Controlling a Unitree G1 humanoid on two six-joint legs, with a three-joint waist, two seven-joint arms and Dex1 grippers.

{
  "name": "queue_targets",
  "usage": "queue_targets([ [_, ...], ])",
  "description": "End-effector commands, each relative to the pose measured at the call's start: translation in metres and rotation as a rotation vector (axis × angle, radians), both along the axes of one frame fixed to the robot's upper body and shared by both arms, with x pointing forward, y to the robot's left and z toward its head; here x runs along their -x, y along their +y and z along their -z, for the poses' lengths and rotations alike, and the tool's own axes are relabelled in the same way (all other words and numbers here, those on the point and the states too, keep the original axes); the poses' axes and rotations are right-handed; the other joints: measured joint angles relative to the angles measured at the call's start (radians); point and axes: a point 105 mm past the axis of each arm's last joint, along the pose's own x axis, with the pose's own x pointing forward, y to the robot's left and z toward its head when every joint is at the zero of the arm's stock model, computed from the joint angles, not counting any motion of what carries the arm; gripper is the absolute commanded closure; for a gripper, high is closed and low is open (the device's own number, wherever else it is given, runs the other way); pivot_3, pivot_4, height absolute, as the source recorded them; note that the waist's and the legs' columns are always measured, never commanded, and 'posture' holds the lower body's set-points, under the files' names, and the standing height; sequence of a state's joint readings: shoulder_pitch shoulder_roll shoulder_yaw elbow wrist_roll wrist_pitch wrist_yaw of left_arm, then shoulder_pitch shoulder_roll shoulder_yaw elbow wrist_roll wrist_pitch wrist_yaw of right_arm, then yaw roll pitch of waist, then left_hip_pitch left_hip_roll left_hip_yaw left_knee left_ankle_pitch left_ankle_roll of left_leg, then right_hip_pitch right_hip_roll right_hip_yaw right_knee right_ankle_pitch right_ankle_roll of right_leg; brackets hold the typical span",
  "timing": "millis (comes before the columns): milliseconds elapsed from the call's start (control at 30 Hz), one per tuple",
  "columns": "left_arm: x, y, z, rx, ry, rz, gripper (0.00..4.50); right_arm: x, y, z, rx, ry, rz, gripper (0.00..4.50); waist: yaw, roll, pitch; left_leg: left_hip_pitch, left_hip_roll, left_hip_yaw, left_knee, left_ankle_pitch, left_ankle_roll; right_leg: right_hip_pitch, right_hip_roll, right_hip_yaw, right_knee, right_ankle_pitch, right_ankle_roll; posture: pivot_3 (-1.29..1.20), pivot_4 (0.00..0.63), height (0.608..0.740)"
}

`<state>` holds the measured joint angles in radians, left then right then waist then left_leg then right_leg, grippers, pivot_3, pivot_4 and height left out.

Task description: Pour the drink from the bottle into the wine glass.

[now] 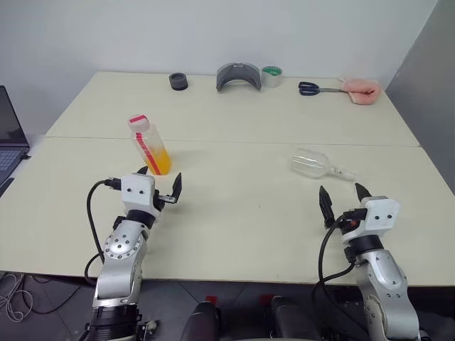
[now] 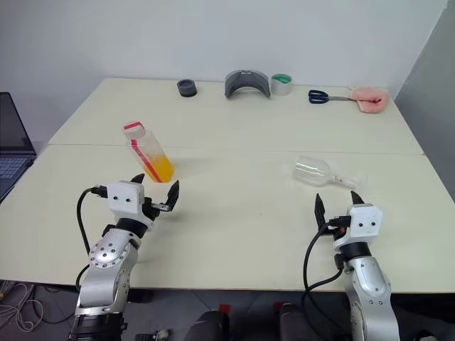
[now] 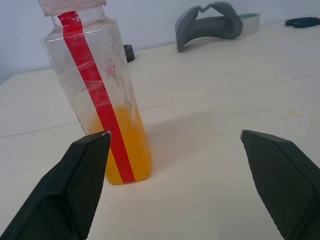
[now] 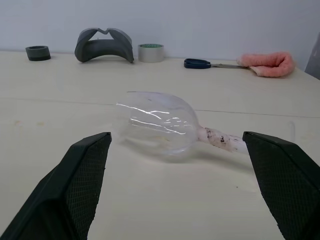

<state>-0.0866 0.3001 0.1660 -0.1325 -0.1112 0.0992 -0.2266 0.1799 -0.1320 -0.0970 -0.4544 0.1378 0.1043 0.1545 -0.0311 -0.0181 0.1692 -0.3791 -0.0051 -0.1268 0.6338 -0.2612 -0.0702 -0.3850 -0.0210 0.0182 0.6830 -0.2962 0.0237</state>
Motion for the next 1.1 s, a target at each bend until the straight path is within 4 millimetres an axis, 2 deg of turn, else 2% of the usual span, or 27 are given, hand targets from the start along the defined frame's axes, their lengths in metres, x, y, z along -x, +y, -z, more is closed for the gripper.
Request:
queue_targets([
  [33,0.001,0.003,-0.012,-0.01,-0.049,0.001,0.03,0.002,0.0,-0.009,0.0,-0.036,-0.003,0.0,0.0,0.0,0.0,0.0,0.0,0.0,0.0,0.0,0.0,0.0,0.0,0.0,0.0,0.0,0.0,0.0,0.15,0.74],
  [300,0.001,0.003,-0.006,-0.034,-0.012,-0.007,0.03,0.004,0.002,-0.006,-0.003,-0.027,-0.006,0.0,0.0,0.0,0.0,0.0,0.0,0.0,0.0,0.0,0.0,0.0,0.0,0.0,0.0,0.0,0.0,0.0,0.15,0.74],
  [633,0.003,-0.002,-0.008,-0.017,-0.026,0.029,0.03,0.003,0.003,-0.006,0.007,-0.028,-0.016,0.0,0.0,0.0,0.0,0.0,0.0,0.0,0.0,0.0,0.0,0.0,0.0,0.0,0.0,0.0,0.0,0.0,0.15,0.74],
  [1033,0.003,0.003,-0.006,-0.006,-0.01,-0.004,0.03,0.002,0.006,-0.006,0.019,-0.03,-0.034,0.0,0.0,0.0,0.0,0.0,0.0,0.0,0.0,0.0,0.0,0.0,0.0,0.0,0.0,0.0,0.0,0.0,0.15,0.74],
  [1100,0.004,0.003,-0.007,0.016,-0.013,-0.008,0.03,0.001,0.015,-0.009,0.03,-0.035,-0.112,0.0,0.0,0.0,0.0,0.0,0.0,0.0,0.0,0.0,0.0,0.0,0.0,0.0,0.0,0.0,0.0,0.0,0.15,0.74],
])
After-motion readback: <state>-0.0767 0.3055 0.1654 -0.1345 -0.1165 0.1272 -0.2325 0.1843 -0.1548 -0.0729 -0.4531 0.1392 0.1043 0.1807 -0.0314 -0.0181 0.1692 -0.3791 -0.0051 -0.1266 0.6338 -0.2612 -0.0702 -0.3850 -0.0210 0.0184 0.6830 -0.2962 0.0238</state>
